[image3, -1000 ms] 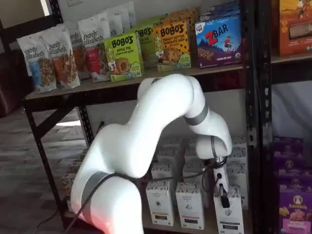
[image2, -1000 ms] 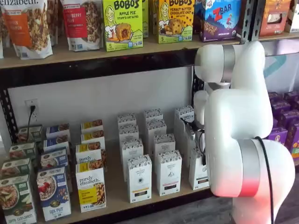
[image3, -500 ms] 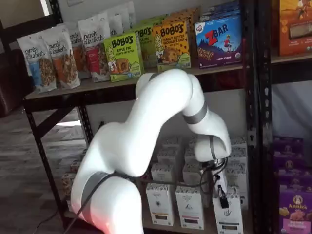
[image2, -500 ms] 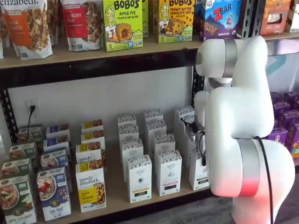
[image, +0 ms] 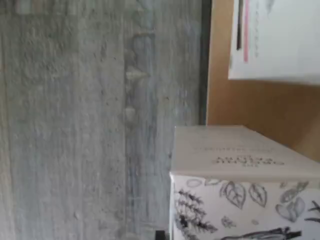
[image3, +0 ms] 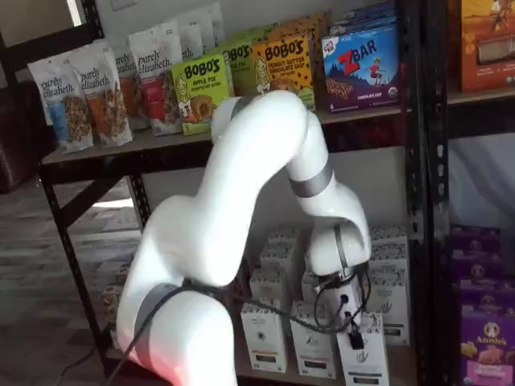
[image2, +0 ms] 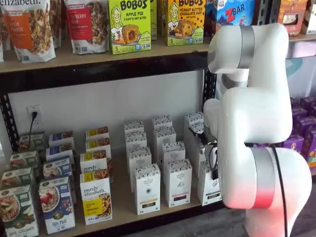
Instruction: Pick up the white box with a green strip in the middle, on the bottom shelf, the sixth box from the left
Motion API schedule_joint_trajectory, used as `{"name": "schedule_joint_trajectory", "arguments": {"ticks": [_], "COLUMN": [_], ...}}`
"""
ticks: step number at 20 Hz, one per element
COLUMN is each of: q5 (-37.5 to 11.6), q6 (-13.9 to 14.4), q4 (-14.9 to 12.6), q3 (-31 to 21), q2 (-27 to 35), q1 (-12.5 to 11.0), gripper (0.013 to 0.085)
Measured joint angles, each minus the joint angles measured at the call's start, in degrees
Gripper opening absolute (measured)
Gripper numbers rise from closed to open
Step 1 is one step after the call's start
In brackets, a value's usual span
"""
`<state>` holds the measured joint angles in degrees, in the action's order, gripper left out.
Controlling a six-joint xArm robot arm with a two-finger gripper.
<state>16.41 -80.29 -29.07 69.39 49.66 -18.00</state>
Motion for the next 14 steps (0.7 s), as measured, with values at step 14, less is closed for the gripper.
{"name": "schedule_joint_trajectory", "arguments": {"ticks": [14], "q5": [1.72], "q6": [14.50], "q4": [-14.54], "q3": [-26.77], "q2": [-26.30], "q1": [0.67], "gripper": [0.0570]}}
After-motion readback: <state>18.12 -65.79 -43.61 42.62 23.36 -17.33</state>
